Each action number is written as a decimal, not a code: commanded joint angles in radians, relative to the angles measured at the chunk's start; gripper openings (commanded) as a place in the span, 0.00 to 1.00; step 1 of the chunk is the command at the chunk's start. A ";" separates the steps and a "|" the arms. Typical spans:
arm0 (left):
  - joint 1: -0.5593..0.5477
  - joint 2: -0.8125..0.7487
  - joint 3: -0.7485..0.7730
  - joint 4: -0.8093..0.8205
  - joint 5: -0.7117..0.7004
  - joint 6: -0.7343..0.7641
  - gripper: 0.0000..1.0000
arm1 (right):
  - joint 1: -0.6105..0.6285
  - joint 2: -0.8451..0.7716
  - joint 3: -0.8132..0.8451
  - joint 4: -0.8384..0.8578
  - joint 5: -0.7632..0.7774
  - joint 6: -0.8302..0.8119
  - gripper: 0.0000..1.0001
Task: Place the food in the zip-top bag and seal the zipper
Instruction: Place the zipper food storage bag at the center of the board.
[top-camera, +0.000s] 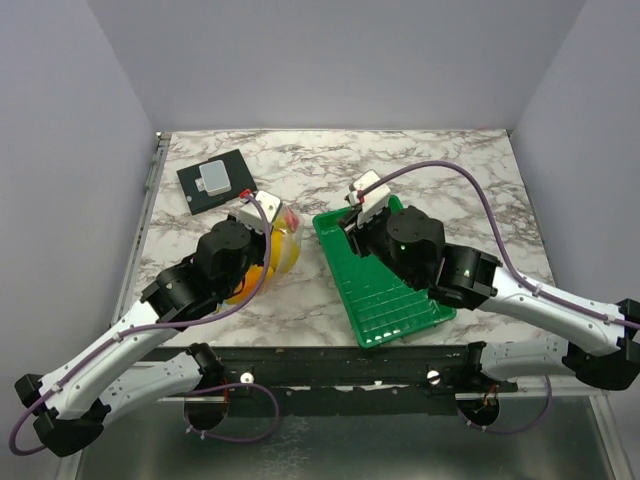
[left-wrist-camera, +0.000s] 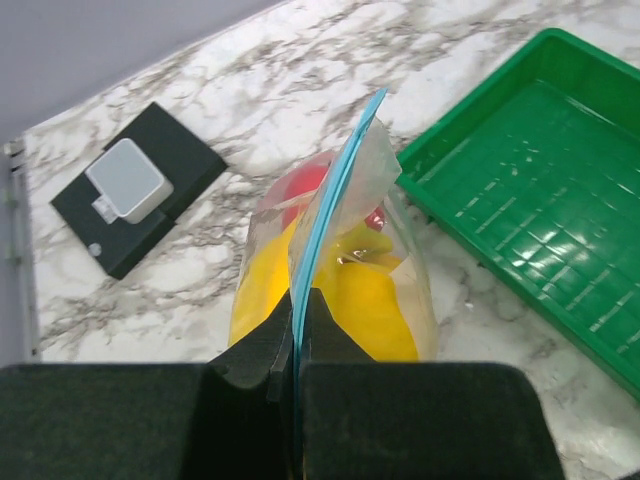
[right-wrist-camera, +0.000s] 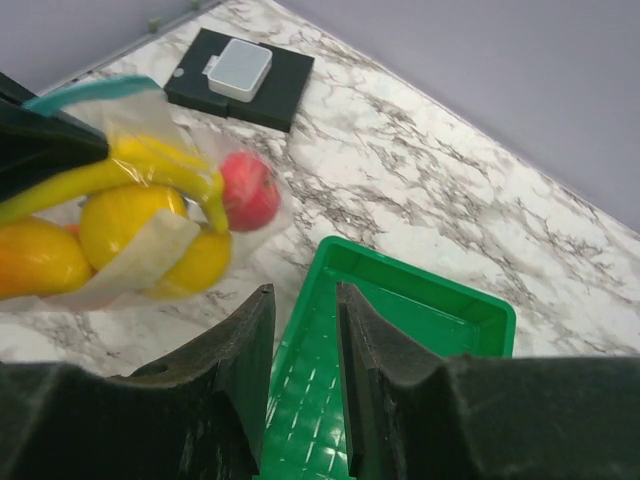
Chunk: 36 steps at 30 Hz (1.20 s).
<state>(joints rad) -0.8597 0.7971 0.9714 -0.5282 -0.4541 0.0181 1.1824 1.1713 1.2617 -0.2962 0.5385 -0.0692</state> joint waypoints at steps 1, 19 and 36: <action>-0.002 0.015 0.057 0.052 -0.244 0.067 0.00 | -0.044 0.008 -0.039 -0.032 0.001 0.059 0.37; 0.003 0.319 0.047 0.192 -0.662 0.255 0.00 | -0.141 -0.010 -0.213 0.063 -0.176 0.166 0.37; 0.018 0.567 0.046 0.179 -0.388 -0.024 0.00 | -0.176 -0.200 -0.410 0.094 -0.123 0.260 0.39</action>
<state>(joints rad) -0.8440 1.3361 1.0115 -0.3489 -0.9623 0.1482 1.0103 1.0046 0.8783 -0.2276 0.3874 0.1505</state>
